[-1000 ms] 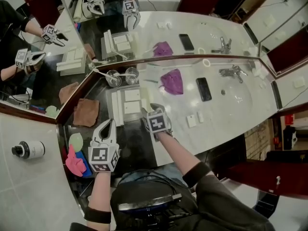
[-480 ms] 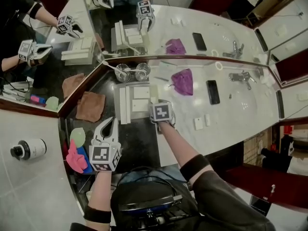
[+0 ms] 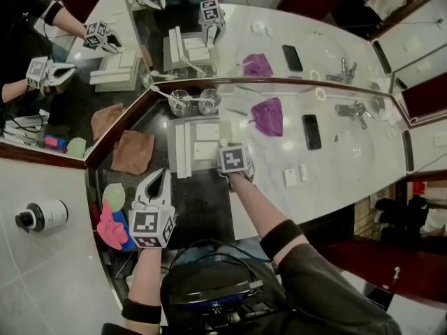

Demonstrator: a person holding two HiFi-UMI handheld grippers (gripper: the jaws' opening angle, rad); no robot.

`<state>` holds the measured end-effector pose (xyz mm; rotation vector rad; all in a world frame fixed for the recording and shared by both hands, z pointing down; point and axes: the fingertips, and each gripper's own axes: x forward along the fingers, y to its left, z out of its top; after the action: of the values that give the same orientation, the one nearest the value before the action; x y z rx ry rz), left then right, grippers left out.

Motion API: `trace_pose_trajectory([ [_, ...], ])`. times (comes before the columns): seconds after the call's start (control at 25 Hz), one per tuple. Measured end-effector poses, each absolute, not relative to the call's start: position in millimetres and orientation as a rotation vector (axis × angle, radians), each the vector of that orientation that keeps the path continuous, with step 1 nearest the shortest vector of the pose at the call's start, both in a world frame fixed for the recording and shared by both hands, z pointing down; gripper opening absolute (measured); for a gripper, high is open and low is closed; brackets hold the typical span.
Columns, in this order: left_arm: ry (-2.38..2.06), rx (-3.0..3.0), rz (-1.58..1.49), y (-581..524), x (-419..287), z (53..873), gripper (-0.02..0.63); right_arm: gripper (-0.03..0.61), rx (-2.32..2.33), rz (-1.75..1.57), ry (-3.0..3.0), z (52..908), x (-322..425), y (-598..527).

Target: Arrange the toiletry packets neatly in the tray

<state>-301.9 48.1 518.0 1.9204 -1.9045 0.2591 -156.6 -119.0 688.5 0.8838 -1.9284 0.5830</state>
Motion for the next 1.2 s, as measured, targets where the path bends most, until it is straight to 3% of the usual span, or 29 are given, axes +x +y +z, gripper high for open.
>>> trace_pose_trajectory([
  [0.76,-1.894,1.975,0.276,39,-258,500,0.0,0.128,0.856,0.544,-2.191,613,-132,-121],
  [1.2,-1.874,2.043,0.285,15,-186,480,0.0,0.128,0.84,0.491,-2.357,538,-58,-114],
])
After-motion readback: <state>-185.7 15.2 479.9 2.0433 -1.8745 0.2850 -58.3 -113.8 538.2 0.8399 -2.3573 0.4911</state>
